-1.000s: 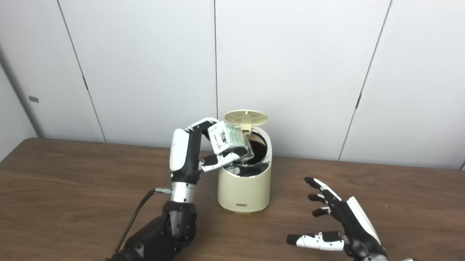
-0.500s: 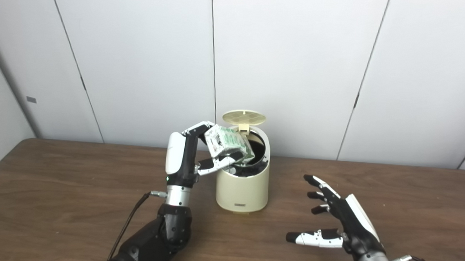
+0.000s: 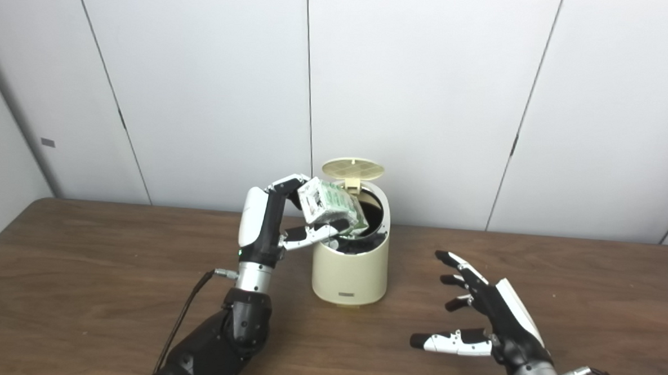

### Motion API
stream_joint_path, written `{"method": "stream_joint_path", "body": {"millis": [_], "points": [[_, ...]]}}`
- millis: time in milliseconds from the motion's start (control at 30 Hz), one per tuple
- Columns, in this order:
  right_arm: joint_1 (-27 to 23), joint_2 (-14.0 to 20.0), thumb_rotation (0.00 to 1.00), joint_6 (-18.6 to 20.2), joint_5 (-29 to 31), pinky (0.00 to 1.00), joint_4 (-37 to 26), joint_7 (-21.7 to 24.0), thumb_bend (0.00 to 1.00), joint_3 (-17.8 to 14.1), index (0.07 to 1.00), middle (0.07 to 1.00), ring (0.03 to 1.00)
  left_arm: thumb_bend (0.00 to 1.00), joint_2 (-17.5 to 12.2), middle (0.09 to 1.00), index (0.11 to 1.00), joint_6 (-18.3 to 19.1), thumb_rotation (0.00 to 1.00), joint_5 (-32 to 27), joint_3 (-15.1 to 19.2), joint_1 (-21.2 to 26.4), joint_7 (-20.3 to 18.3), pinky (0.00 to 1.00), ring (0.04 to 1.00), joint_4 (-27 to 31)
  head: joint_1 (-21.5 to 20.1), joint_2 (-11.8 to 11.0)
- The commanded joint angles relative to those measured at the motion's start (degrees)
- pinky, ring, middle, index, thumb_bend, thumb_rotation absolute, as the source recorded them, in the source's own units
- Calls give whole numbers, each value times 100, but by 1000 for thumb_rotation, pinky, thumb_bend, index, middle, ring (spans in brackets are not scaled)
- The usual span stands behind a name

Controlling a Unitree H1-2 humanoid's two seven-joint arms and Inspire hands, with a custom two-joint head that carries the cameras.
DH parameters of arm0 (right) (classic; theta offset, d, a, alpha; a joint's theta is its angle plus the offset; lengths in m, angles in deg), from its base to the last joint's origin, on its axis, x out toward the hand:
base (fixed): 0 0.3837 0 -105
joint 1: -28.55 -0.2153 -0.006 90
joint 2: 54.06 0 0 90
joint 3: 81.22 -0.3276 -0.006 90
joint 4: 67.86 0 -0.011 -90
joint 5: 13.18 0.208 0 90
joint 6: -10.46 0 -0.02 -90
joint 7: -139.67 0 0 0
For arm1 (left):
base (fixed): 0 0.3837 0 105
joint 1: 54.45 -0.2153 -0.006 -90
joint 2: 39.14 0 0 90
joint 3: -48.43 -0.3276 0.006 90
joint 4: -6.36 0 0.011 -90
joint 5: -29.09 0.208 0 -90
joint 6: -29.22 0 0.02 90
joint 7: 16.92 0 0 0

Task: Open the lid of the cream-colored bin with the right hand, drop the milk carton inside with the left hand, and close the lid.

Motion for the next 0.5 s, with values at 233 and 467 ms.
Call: {"method": "stream_joint_path", "body": {"millis": [233,467], "points": [[-121,54,222,-79,-181,675,-180,-88,773,52,886,905,820,504,-88,500,500,28,0,74,152,103,-237,409,443,175,6,8],[-115,49,227,-40,-167,680,-196,-62,772,36,890,911,830,770,-79,742,735,57,61,66,266,84,-735,607,705,210,2,13]]}}
